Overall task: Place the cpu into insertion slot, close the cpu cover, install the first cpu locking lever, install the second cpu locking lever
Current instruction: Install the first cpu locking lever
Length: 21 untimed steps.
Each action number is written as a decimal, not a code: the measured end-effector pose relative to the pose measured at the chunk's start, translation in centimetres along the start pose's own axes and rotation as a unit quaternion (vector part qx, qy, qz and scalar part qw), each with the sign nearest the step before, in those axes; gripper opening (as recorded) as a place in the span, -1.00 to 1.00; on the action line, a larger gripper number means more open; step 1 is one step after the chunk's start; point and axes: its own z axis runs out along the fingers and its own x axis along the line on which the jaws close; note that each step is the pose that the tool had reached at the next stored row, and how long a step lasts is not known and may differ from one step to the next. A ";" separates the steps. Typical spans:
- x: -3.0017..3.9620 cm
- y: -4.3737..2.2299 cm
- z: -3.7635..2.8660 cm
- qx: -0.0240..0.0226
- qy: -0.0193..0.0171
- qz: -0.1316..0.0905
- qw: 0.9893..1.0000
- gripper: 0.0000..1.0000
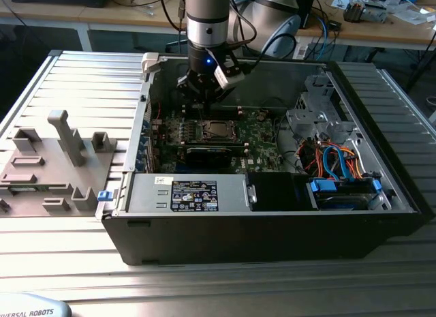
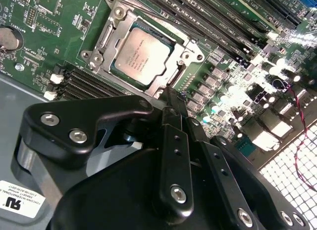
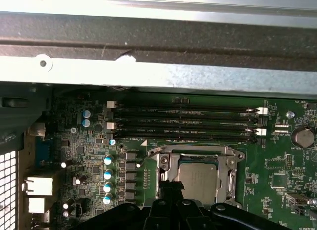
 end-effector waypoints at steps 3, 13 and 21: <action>0.00 0.00 0.00 0.000 0.000 0.000 1.000 -0.79; -0.03 -0.04 -1.02 0.000 0.000 0.000 1.000 -0.79; 0.26 -0.03 -1.04 0.000 0.000 0.000 1.000 -0.79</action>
